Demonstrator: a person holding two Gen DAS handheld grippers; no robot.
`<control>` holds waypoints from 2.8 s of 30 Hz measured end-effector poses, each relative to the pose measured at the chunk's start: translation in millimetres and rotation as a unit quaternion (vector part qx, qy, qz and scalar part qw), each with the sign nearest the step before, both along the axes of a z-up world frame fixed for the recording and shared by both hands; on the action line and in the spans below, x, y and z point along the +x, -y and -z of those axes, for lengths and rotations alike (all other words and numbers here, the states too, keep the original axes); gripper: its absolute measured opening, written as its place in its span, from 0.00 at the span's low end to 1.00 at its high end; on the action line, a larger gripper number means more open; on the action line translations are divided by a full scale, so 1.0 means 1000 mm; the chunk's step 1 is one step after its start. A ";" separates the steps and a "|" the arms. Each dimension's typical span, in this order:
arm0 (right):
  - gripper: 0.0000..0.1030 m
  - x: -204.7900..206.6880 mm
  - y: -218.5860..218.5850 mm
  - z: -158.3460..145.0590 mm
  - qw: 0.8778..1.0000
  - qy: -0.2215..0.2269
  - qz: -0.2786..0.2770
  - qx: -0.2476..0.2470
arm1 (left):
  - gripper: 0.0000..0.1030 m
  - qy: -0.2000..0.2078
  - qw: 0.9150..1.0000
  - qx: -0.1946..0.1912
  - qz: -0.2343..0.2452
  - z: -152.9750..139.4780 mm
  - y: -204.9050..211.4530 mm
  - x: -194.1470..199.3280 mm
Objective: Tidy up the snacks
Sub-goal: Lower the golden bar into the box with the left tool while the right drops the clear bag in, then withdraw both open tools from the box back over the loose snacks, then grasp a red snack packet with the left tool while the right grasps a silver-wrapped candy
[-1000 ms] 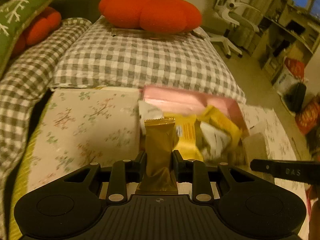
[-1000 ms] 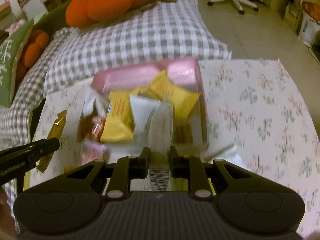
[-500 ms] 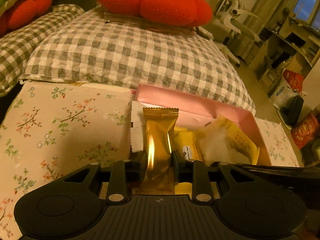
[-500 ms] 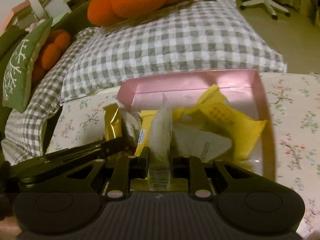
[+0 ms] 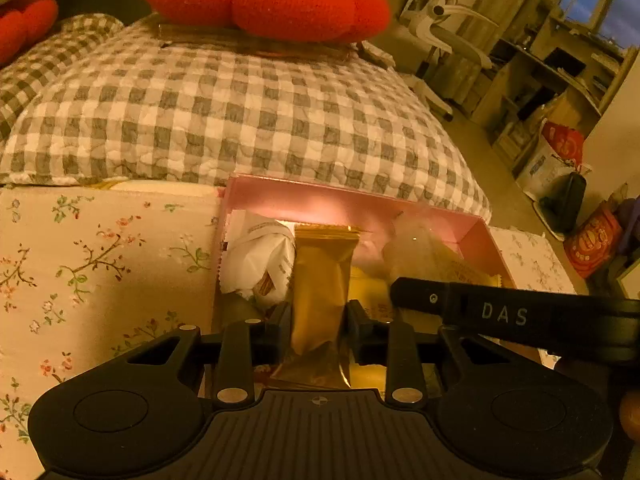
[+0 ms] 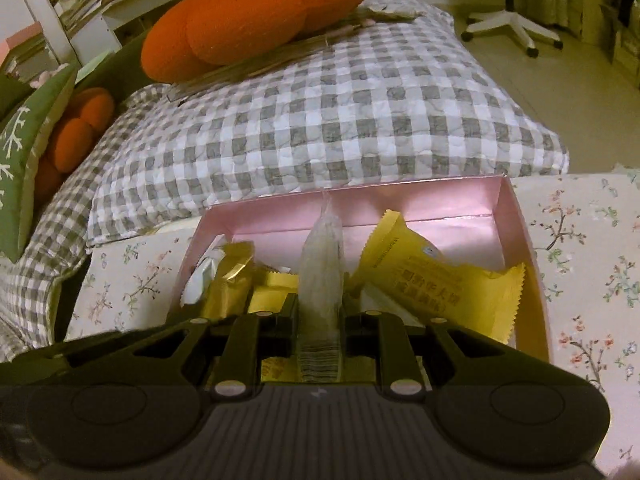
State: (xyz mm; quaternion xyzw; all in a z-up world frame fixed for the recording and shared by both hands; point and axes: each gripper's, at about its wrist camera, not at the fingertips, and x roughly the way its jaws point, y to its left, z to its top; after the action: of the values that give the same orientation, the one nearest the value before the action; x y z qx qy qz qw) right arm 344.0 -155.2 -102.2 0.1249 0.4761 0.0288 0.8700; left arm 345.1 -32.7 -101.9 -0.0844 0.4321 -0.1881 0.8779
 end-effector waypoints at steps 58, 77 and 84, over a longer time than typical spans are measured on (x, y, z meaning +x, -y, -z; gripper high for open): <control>0.86 -0.177 -0.021 -0.049 0.979 -0.184 -0.082 -0.022 | 0.83 -0.127 0.981 0.148 0.003 -0.032 -0.029 -0.191; 0.88 -0.172 -0.003 -0.040 0.981 -0.183 -0.041 -0.051 | 0.85 -0.103 0.982 0.156 0.007 -0.015 -0.015 -0.179; 0.84 -0.173 -0.008 -0.028 0.977 -0.199 -0.049 -0.053 | 0.85 -0.115 0.978 0.175 0.003 0.008 -0.010 -0.166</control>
State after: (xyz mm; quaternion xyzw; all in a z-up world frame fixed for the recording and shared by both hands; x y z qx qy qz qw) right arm 171.0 -146.7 -74.1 0.0583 0.6462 0.0210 0.7606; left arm 178.9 -22.3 -110.0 0.0506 0.5569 -0.1010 0.8229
